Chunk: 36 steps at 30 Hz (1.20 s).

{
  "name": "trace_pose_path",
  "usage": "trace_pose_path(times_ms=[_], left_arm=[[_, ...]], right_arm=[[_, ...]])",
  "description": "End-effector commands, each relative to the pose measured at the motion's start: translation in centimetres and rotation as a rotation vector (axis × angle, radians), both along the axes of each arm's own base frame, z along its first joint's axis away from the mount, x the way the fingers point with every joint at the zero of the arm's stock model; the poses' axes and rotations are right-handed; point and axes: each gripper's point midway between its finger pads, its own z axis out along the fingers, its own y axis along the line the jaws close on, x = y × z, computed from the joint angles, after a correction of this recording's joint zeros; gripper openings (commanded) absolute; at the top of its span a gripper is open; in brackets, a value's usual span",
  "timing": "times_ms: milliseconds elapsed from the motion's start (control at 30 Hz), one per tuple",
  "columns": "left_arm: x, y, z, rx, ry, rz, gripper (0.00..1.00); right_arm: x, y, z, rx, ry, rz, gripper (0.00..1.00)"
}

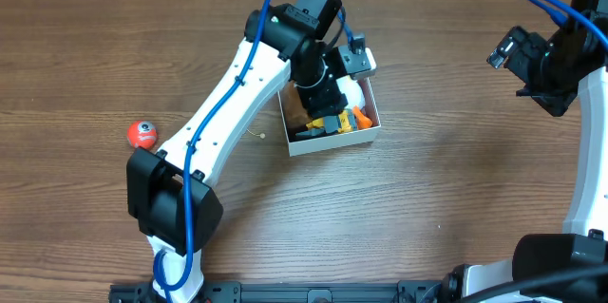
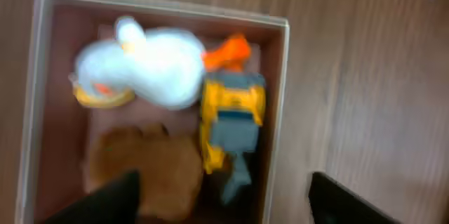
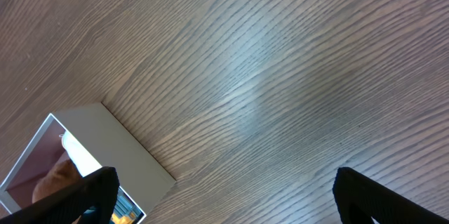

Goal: Pack container
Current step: 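Carry the yellow truck into the box and release it, then move the left gripper to the red ball and grasp it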

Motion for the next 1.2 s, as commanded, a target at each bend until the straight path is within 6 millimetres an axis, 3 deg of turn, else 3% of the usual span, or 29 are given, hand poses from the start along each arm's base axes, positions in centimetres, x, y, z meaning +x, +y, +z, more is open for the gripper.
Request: trace_pose_path(times_ms=[0, 133, 167, 267, 400, 567, 633, 700, 800, 1033, 1167], left_arm=[[1.3, 4.9, -0.2, 0.066, 0.081, 0.205, 0.61], [1.5, 12.4, 0.1, -0.006, 0.323, 0.53, 0.56], [0.8, 14.9, 1.0, -0.069, 0.416, 0.612, 0.58], [0.0, 19.6, 3.2, -0.175, 0.489, 0.753, 0.55], [-1.5, 23.2, 5.0, -0.167, 0.442, 0.849, 0.54], [-5.5, 25.9, 8.1, -0.028, 0.305, 1.053, 0.56], [-7.4, 28.3, 8.7, 0.078, 0.225, 1.201, 0.57], [-8.9, 31.1, 8.6, 0.177, 0.132, 1.401, 0.7], [-9.9, 32.9, 6.4, 0.21, 0.074, 1.505, 0.92], [-7.2, 36.0, -5.5, 0.201, 0.141, 1.592, 0.92], [-5.4, 37.1, -9.0, 0.239, 0.176, 1.582, 0.93]], right_arm=[[0.0, -0.2, 0.1, -0.007, -0.002, -0.005, 1.0], [0.0, -0.2, 0.1, -0.007, -0.002, -0.005, 1.0], [0.0, -0.2, 0.1, -0.007, -0.002, -0.005, 1.0], [0.0, -0.2, 0.1, -0.007, -0.002, -0.005, 1.0], [-0.1, -0.1, 0.0, -0.005, 0.005, -0.005, 1.0], [-0.5, -0.1, -0.1, -0.002, 0.02, -0.004, 1.0], [-0.5, -0.1, -0.1, -0.002, 0.02, -0.005, 1.0], [-0.5, -0.1, -0.1, -0.002, 0.02, -0.005, 1.0], [-0.5, 0.0, -0.1, -0.002, 0.021, -0.005, 1.0], [-0.5, -0.1, -0.1, -0.002, 0.02, -0.005, 1.0], [-0.5, -0.1, -0.1, -0.002, 0.02, -0.005, 1.0]])
